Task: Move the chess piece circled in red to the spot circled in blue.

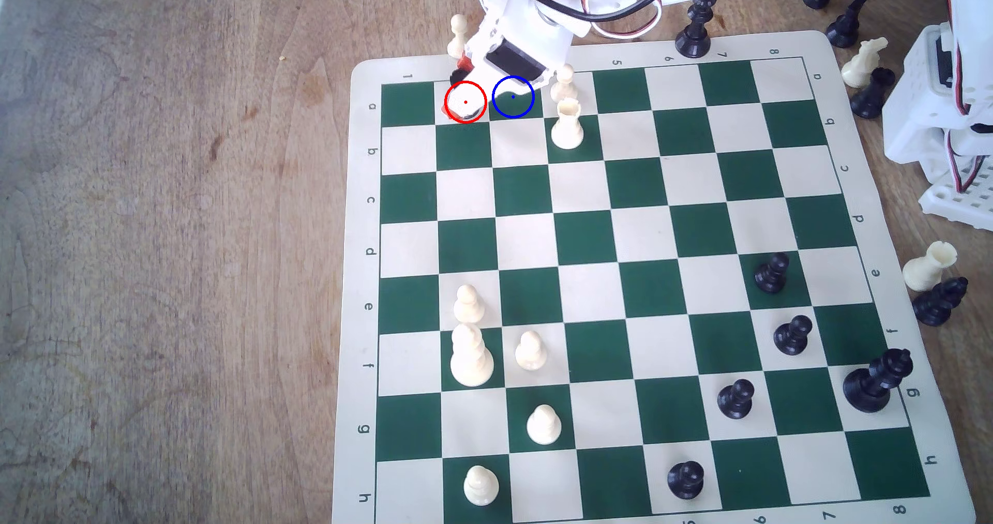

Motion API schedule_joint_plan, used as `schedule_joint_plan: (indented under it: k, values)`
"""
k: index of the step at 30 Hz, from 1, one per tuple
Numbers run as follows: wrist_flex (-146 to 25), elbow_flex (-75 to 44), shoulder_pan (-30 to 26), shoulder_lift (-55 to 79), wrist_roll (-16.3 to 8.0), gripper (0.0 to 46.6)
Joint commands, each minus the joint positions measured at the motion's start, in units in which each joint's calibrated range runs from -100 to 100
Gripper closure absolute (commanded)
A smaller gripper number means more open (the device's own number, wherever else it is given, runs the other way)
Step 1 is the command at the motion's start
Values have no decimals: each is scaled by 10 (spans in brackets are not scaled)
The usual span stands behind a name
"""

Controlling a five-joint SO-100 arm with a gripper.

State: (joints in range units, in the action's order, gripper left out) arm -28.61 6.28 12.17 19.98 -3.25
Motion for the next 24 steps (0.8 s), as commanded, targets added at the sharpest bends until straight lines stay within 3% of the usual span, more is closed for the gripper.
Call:
schedule_joint_plan:
  k: [1,8,11,16,24]
  values:
    - [9,-8,1,-21,-1,302]
    - [3,-8,-4,-24,-2,440]
    - [-1,-8,-6,-24,-1,464]
    - [-4,-8,-7,-25,0,464]
    - [3,-16,-6,-66,-22,464]
